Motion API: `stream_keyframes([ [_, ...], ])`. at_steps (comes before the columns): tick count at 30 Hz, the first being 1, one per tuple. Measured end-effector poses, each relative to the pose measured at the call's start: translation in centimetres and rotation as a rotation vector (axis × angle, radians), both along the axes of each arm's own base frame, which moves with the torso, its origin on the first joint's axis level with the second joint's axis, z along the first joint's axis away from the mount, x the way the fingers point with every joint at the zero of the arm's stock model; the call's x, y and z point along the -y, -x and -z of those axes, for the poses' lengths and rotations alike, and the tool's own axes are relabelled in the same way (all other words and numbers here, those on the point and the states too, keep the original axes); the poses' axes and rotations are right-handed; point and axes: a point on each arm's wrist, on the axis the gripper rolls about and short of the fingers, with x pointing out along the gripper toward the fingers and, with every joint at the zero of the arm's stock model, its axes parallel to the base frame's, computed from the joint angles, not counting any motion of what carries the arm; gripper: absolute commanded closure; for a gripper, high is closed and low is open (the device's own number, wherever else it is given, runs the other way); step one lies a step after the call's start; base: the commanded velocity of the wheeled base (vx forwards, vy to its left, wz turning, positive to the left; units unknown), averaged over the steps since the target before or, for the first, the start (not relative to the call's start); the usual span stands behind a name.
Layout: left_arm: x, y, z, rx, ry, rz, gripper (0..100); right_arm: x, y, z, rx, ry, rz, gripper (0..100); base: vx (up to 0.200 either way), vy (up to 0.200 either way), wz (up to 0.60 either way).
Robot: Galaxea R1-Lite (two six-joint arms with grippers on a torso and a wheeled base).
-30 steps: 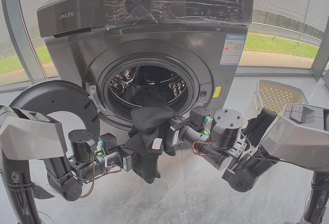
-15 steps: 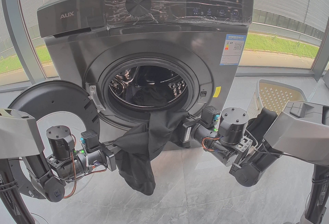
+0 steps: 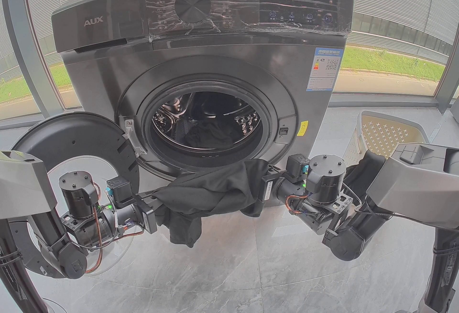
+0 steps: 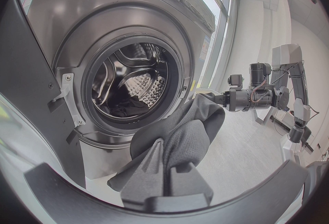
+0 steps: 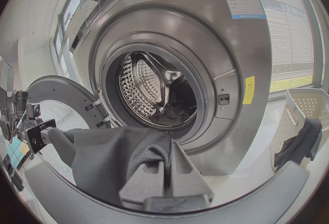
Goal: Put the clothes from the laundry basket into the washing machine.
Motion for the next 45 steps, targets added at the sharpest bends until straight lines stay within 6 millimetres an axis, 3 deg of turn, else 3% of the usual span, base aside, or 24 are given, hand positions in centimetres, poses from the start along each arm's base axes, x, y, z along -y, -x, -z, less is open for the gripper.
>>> stream_keyframes([
  [15,0.2,0.3,0.3,-0.009,-0.012,0.027,100,-0.3,0.6,0.4,-0.014,0.009,-0.015,100,0.000,0.000,0.00],
  [16,0.2,0.3,0.3,-0.010,-0.013,0.027,0,-0.3,0.6,0.4,-0.014,0.010,-0.015,100,0.000,0.000,0.00],
  [45,0.6,-0.4,3.1,-0.100,-0.039,0.033,0,-1.9,1.8,-0.3,0.013,-0.011,-0.068,100,0.000,0.000,0.00],
])
